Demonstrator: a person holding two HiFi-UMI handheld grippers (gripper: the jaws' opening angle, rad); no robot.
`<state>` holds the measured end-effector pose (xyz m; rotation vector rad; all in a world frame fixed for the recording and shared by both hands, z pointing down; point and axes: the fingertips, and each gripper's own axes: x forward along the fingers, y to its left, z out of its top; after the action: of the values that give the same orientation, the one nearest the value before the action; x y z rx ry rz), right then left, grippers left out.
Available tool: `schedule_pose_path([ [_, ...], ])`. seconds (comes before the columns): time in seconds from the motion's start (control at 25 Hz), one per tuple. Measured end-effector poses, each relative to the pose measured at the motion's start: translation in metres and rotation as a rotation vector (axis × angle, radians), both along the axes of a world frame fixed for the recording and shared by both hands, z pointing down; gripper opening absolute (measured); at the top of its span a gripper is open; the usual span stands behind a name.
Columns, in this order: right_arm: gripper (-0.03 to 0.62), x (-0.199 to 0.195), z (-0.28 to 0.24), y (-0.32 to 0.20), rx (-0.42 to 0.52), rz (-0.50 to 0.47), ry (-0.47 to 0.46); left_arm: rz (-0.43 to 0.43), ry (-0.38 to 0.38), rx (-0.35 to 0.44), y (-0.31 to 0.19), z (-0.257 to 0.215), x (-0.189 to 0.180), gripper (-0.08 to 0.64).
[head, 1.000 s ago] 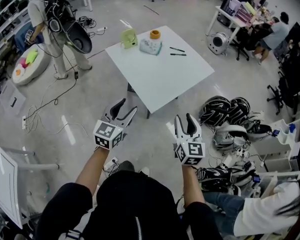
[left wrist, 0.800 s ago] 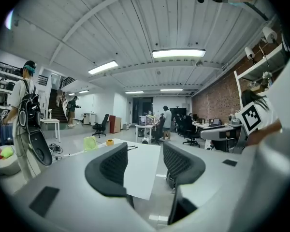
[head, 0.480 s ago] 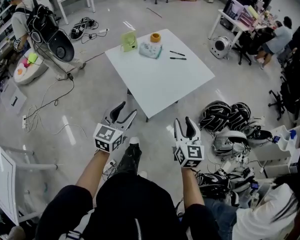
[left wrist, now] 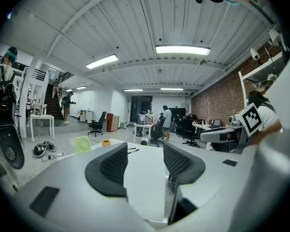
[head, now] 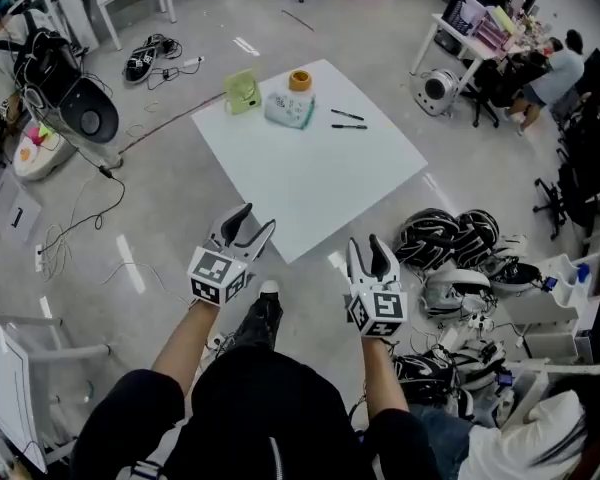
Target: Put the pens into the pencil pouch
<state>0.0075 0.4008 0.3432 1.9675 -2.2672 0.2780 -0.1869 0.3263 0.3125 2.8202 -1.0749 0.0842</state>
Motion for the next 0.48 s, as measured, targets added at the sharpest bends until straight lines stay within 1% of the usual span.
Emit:
schedule_pose_path([
  [0.2, 0.179, 0.008, -0.003, -0.061, -0.009, 0.019, 0.001, 0.033, -0.015, -0.013, -0.062, 0.002, 0.014, 0.235],
  [0.48, 0.179, 0.013, -0.010, -0.136, -0.012, 0.055, 0.007, 0.082, -0.010, -0.027, -0.145, 0.002, 0.029, 0.235],
])
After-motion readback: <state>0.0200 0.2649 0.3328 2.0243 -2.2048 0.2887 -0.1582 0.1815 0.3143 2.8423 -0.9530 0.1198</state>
